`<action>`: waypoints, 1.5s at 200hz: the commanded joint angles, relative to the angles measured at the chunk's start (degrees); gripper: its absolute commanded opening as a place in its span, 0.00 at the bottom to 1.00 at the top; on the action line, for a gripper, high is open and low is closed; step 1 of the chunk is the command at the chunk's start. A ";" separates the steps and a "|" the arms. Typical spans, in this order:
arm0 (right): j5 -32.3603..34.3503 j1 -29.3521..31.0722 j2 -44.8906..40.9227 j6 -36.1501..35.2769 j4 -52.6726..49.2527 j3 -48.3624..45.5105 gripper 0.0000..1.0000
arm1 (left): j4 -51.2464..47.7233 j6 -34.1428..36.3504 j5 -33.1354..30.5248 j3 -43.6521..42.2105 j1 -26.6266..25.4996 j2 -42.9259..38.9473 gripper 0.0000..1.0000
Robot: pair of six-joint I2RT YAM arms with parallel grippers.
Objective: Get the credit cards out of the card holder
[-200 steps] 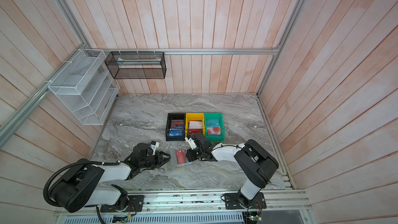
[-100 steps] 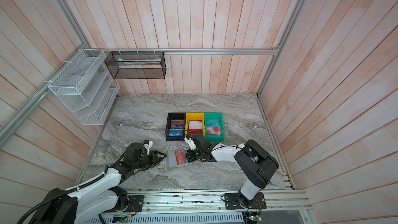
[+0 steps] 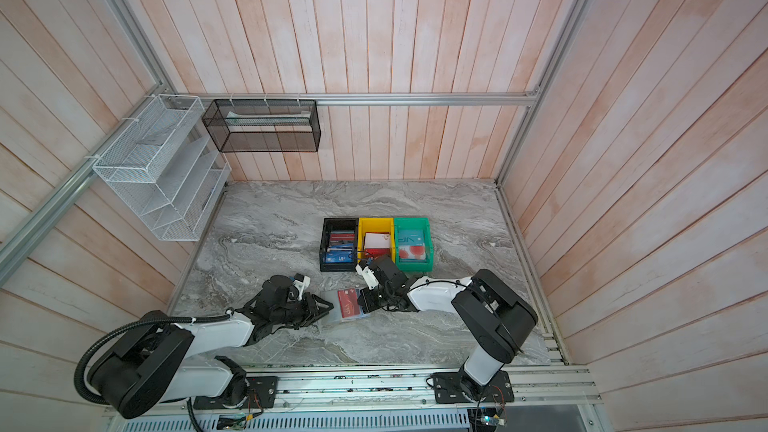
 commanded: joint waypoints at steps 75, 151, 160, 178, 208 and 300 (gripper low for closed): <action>1.22 0.53 0.40 0.33 -5.71 -2.56 0.00 | 11.02 -1.28 1.55 2.27 -1.95 8.03 0.20; 0.94 0.56 0.10 0.55 -5.59 -2.97 0.00 | 13.18 -1.56 1.64 2.49 -2.58 11.06 0.19; 0.94 0.55 0.14 0.58 -5.61 -2.94 0.00 | 13.19 -1.56 1.54 2.40 -2.61 11.15 0.19; 0.83 0.56 0.14 0.63 -5.49 -3.13 0.00 | 13.44 -1.56 1.45 2.40 -2.61 11.66 0.17; 0.68 0.56 0.14 0.72 -5.22 -3.46 0.00 | 14.79 -1.91 1.72 2.72 -2.70 12.97 0.16; 0.33 0.51 0.58 0.89 -5.31 -3.52 0.00 | 15.68 -1.92 2.05 2.59 -2.78 14.58 0.07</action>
